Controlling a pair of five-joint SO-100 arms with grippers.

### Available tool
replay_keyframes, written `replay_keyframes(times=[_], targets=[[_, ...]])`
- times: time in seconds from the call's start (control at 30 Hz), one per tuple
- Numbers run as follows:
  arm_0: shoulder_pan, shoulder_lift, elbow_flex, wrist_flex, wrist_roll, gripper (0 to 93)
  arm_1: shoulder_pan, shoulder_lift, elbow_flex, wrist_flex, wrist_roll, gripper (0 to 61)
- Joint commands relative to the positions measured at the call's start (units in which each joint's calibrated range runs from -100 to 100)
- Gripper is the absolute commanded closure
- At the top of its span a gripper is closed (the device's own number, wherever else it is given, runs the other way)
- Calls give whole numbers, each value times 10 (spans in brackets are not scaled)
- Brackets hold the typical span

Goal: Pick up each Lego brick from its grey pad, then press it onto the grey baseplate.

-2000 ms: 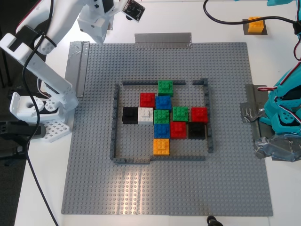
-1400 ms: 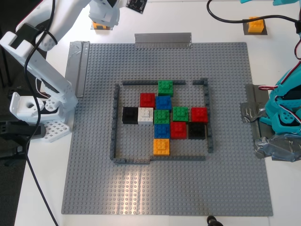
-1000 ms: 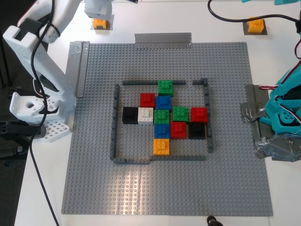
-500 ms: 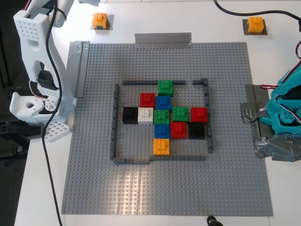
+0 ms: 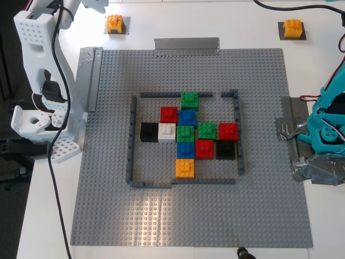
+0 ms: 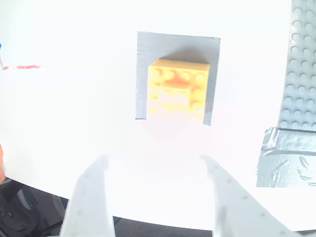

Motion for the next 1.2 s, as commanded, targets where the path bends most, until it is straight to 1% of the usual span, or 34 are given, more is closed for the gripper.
replay_keyframes(times=[0.0, 0.2, 0.3, 0.43, 0.53, 0.7, 0.93, 1.03, 1.17], targets=[[10, 20, -24, -2, 0, 909, -3, -12, -3, 14, 8, 381], [5, 38, -24, 14, 1, 759, 8, 15, -7, 10, 15, 372], [2, 41, -19, 25, 1, 723, 15, 31, -10, -1, 19, 367], [-7, 42, -15, 38, 1, 717, 24, 49, -17, -11, 22, 363], [-26, 58, -27, 65, 0, 717, 30, 58, -21, -14, 23, 363], [-48, 102, -92, 130, -4, 716, 33, 65, -27, -26, 22, 365], [-48, 171, -209, 130, -4, 716, 32, 91, -62, -30, 25, 366], [-43, 200, -238, 130, -4, 716, 32, 95, -70, -33, 24, 368], [-43, 220, -245, 130, -4, 716, 30, 93, -83, -30, 26, 368]])
